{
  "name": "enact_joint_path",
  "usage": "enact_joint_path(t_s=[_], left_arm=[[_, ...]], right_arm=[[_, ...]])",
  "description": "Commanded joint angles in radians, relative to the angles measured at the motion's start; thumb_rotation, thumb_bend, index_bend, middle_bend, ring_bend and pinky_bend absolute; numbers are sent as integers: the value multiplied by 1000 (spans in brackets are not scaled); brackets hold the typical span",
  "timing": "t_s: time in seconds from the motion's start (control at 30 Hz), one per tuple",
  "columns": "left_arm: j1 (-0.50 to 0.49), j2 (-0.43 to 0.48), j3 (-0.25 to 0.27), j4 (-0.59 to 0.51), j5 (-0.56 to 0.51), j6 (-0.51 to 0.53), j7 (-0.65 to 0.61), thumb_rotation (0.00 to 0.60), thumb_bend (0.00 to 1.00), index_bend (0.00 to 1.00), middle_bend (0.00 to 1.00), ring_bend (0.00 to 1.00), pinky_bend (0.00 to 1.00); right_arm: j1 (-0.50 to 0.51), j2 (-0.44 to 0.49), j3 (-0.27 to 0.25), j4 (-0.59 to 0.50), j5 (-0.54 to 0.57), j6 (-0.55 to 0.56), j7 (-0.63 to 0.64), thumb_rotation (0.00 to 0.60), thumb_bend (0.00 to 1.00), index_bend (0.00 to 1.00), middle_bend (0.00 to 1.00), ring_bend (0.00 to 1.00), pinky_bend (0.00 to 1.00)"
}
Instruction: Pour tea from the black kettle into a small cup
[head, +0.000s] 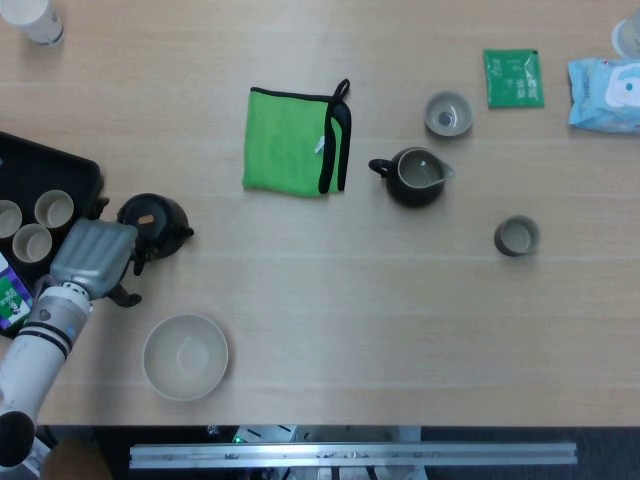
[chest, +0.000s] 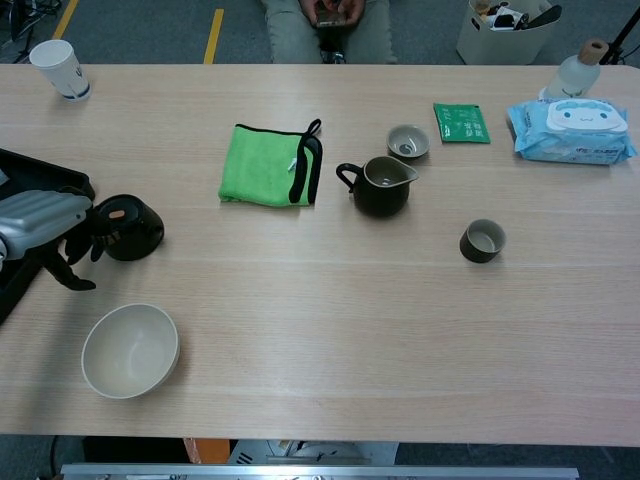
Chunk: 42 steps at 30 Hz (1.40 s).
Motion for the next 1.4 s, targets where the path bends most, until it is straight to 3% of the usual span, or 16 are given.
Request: enact_joint_path(t_s=[0.03, 0.13, 0.2, 0.33, 0.4, 0.7, 0.83, 1.2, 1.3, 1.4], left_arm=[[0, 4, -6, 5, 12, -2, -21, 600, 130, 640, 762, 587, 31], [4, 2, -13, 11, 26, 1, -47, 599, 130, 676, 800, 617, 31], [6, -1, -19, 18, 31, 1, -67, 559, 130, 700, 822, 637, 31], [15, -16, -38, 32, 45, 7, -122, 384, 130, 763, 862, 679, 31], [20, -24, -43, 42, 54, 10, -142, 351, 130, 799, 886, 702, 31], [46, -67, -69, 87, 86, 60, -195, 326, 130, 892, 971, 786, 31], [59, -69, -77, 91, 103, 84, -213, 241, 130, 925, 999, 825, 31], [96, -61, -99, 78, 120, 183, -182, 91, 129, 1000, 1000, 916, 36], [103, -66, -107, 80, 120, 208, -165, 77, 130, 1000, 1000, 923, 40], [110, -74, -112, 84, 122, 232, -146, 114, 130, 1000, 1000, 934, 65]], right_arm=[[0, 0, 1, 0, 1, 0, -1, 600, 94, 365, 378, 279, 370], [1, -1, 2, 0, 3, -2, -1, 600, 94, 365, 378, 279, 370], [1, -2, 2, 1, 3, -3, -1, 600, 94, 365, 378, 279, 370], [3, -2, 4, 3, 6, -6, -1, 600, 94, 365, 378, 279, 370], [3, -3, 5, 4, 7, -8, -1, 600, 94, 365, 378, 279, 370], [10, -8, 8, 13, 15, -21, 3, 600, 94, 365, 378, 279, 370], [12, -9, 9, 12, 13, -22, 1, 600, 94, 365, 378, 279, 370], [13, -7, 8, -1, 3, -16, -6, 600, 94, 365, 378, 279, 370], [13, -6, 7, -3, 2, -14, -7, 600, 94, 365, 378, 279, 370], [13, -6, 7, -4, 1, -13, -8, 600, 94, 365, 378, 279, 370]])
